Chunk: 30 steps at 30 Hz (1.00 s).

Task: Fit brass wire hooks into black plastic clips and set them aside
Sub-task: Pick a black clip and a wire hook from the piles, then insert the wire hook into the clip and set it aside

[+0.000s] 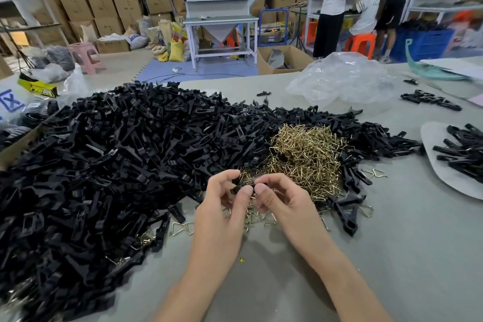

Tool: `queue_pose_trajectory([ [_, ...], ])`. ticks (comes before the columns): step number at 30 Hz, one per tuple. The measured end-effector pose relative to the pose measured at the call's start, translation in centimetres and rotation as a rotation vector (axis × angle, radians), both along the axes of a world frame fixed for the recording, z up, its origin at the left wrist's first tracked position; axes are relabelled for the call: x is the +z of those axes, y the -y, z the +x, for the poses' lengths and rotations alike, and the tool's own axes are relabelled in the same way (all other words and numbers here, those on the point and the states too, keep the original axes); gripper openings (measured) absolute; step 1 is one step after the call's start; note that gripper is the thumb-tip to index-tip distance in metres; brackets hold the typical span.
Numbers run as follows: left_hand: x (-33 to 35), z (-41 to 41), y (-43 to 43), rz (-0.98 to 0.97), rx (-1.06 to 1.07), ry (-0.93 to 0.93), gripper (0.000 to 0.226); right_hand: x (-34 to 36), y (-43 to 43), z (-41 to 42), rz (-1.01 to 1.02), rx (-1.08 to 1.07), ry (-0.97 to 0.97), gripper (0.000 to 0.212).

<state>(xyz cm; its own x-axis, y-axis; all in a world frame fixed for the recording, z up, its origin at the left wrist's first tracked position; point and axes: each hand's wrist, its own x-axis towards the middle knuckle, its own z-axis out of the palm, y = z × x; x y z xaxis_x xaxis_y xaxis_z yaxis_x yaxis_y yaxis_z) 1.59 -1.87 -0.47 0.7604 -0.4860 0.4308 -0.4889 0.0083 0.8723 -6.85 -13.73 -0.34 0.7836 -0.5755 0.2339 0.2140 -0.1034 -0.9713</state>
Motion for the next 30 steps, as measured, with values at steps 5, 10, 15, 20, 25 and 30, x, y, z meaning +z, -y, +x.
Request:
queue_pose_trajectory([
  [5, 0.5, -0.3, -0.3, -0.069, -0.018, -0.026, 0.026, 0.1, 0.0, -0.7, 0.001, 0.132, -0.069, 0.007],
  [10, 0.3, -0.8, 0.0, -0.027, -0.061, -0.039, 0.018, 0.3, -0.1, -0.9, -0.042, 0.107, -0.105, 0.015],
  [15, -0.2, 0.7, 2.3, 0.221, 0.032, 0.136, 0.02, 0.1, 2.4, -1.8, 0.191, -0.23, 0.03, 0.008],
  [20, 2.3, 4.7, 6.4, 0.563, 0.101, 0.451, 0.036, -0.2, 2.9, -1.2, 0.391, -0.258, 0.131, 0.009],
  [25, 3.2, 5.8, 8.6, 0.878, 0.086, 0.566, 0.038, -0.5, 2.7, -0.7, 0.401, -0.225, 0.152, 0.02],
  [30, 3.0, 5.5, 9.4, 0.865, 0.063, 0.461, 0.046, -0.5, 2.6, -0.4, 0.378, -0.22, 0.146, 0.02],
])
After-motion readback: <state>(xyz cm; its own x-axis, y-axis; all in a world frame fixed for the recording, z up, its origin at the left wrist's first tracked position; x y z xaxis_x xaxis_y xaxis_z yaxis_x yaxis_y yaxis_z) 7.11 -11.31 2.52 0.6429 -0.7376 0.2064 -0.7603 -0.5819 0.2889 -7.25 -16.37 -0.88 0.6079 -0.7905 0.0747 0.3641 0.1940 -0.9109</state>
